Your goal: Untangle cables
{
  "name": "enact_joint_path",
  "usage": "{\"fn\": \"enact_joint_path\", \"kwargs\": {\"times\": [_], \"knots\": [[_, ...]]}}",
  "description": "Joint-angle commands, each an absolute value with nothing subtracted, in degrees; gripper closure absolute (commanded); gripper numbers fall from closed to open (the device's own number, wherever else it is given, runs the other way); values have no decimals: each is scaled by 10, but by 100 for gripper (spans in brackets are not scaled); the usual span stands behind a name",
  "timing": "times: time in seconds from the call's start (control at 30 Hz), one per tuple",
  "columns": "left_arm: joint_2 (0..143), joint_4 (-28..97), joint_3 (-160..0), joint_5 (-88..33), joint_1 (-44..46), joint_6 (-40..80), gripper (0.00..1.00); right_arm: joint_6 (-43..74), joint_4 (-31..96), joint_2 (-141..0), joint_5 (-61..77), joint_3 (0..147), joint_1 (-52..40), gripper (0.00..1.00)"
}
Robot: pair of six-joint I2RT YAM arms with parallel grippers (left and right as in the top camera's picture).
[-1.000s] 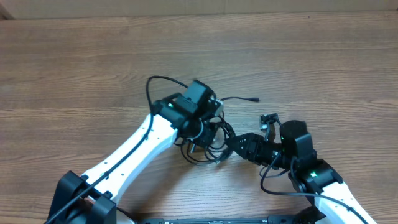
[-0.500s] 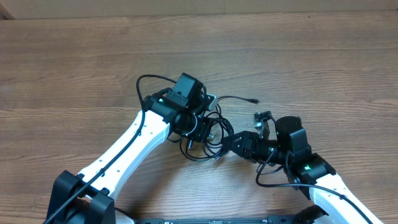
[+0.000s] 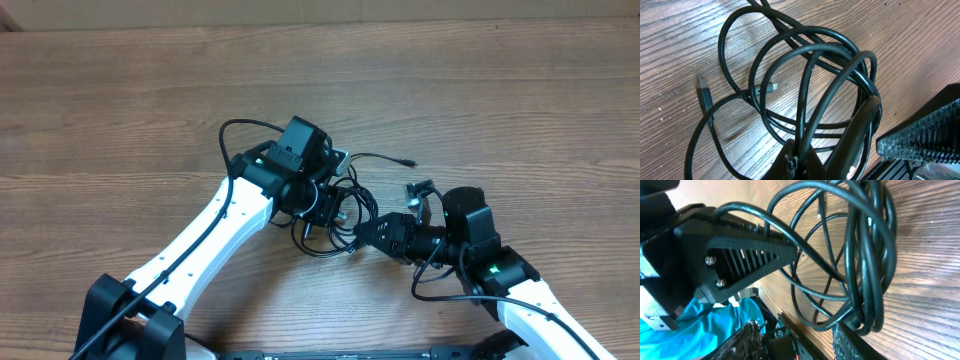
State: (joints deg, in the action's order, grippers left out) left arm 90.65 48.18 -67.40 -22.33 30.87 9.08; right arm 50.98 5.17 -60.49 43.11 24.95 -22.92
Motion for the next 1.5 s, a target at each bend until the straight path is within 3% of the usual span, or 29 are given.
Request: {"fn": "enact_joint_path", "kwargs": {"times": [0.0, 0.33, 0.43, 0.7, 0.93, 1.17, 1.33, 1.47], "knots": [[897, 478, -683, -229, 309, 103, 96, 510, 48, -605, 442, 248, -232, 53], [897, 482, -683, -256, 309, 70, 96, 507, 48, -605, 405, 248, -232, 57], [895, 480, -683, -278, 306, 63, 96, 486, 55, -605, 336, 248, -232, 57], [862, 473, -686, -529, 273, -75, 96, 501, 83, -606, 171, 248, -232, 59], [815, 418, -687, -786, 203, -168, 96, 536, 105, -606, 128, 248, -232, 59], [786, 404, -688, -816, 84, -167, 96, 597, 233, -606, 15, 248, -219, 61], [783, 404, -687, -843, -2, -167, 96, 607, 263, -606, 29, 248, -182, 59], [783, 407, -687, -838, -19, -154, 96, 585, 265, -606, 40, 248, -170, 56]]}}
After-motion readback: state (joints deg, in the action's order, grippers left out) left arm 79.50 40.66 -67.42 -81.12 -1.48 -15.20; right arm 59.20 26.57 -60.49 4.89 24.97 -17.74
